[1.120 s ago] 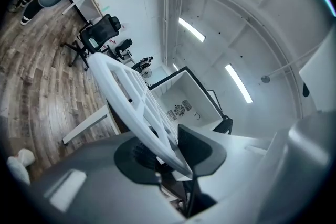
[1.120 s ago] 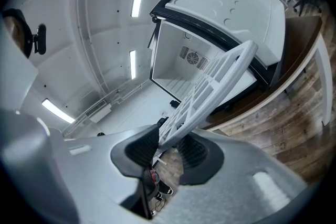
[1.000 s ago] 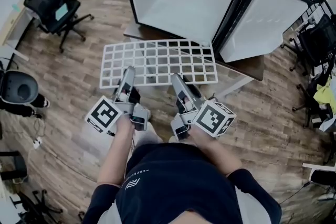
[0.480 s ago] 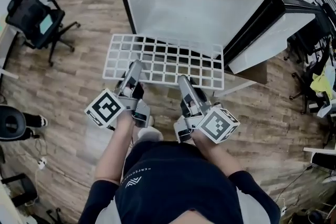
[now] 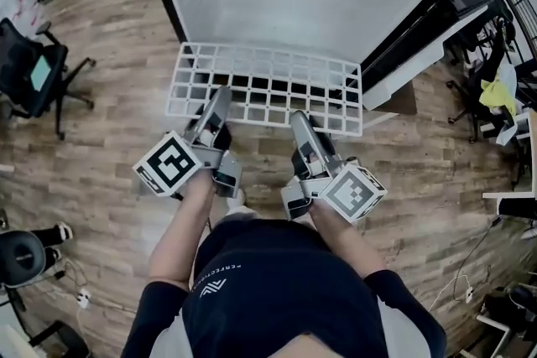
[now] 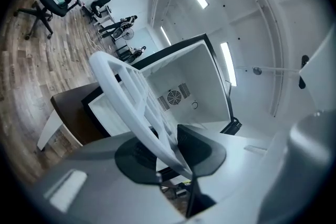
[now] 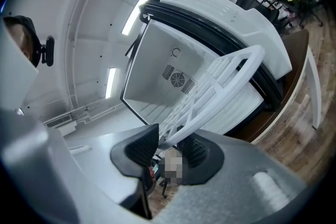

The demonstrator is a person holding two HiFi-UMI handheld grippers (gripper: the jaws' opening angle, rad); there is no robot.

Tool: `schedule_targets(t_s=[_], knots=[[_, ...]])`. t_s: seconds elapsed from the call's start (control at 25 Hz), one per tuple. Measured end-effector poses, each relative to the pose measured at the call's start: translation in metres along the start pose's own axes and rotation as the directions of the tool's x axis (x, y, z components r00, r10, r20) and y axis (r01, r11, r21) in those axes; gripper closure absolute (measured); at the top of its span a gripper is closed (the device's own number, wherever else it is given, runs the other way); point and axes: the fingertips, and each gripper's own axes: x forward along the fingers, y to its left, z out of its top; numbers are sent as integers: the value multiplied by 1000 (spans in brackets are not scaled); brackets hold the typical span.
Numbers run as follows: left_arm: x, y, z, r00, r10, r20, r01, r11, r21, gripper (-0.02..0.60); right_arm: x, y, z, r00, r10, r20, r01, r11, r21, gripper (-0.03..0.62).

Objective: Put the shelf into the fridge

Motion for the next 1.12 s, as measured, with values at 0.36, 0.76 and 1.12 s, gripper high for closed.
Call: schedule_targets(t_s=[0.36,0.76,1.12], knots=[[21,1,11,995,-61,-82,60,998,-9,483,14,-1,6,997,-4,74,3,1000,19,482],[30,4,16,985,-105,-139,105,994,-8,485,23,-4,9,992,-18,126,14,999,35,487],[42,-15,11,979,-188,-78,172,968,-181,492,27,-12,12,997,-11,75,4,996,93,492]])
